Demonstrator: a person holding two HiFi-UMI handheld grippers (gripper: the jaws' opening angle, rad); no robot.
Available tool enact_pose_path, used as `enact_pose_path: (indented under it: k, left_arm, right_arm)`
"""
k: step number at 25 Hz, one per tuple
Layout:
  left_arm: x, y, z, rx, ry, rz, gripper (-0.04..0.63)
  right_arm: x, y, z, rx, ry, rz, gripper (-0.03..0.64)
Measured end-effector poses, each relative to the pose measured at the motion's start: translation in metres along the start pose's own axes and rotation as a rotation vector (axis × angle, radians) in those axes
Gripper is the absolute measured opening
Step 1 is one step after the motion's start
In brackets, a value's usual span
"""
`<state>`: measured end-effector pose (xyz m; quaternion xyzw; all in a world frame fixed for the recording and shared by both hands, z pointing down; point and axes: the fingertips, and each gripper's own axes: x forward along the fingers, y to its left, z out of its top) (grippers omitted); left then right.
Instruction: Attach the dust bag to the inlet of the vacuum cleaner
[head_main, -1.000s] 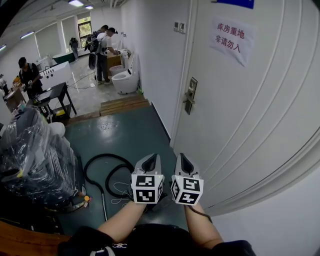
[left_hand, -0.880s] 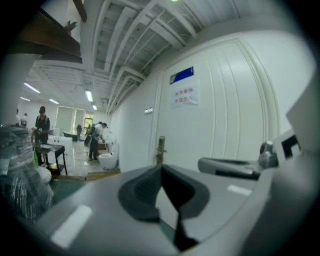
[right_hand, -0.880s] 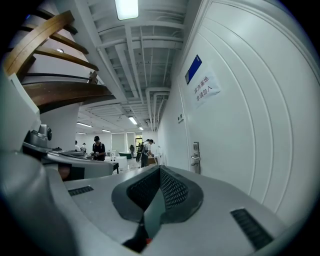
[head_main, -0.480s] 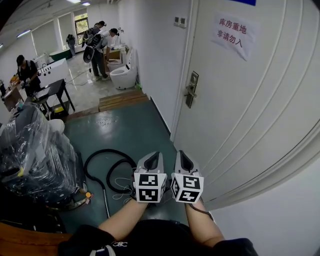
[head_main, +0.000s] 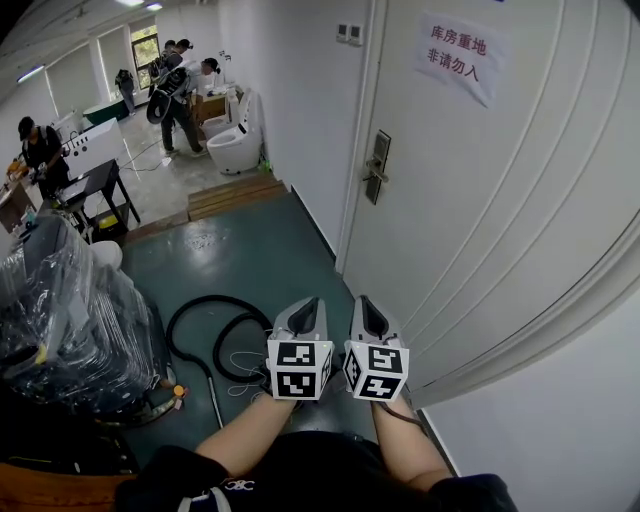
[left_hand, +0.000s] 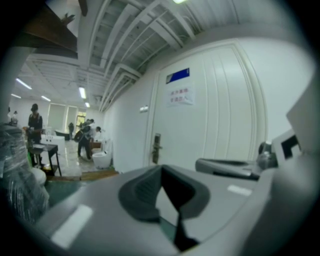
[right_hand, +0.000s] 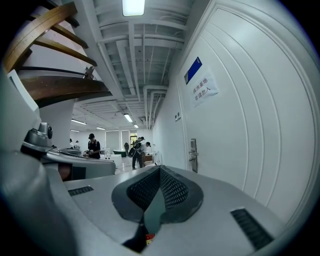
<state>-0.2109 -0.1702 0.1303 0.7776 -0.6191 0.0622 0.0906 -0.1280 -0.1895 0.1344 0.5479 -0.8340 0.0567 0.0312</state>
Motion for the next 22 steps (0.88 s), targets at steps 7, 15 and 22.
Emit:
enact_pose_path:
  k: [7,15,22]
  left_arm:
    - [-0.001,0.01,-0.007,-0.005,0.018,-0.027,0.002]
    - [-0.005,0.017,-0.011,-0.012,0.017,-0.036,0.002]
    - [-0.004,0.013,-0.012,-0.013,0.021,-0.039,0.002]
  right_arm:
    - [0.0,0.012,-0.006,-0.004,0.005,-0.021,-0.002]
    - [-0.001,0.023,-0.009,-0.02,0.009,-0.024,-0.002]
    - [-0.002,0.023,-0.009,-0.038,0.006,-0.01,-0.002]
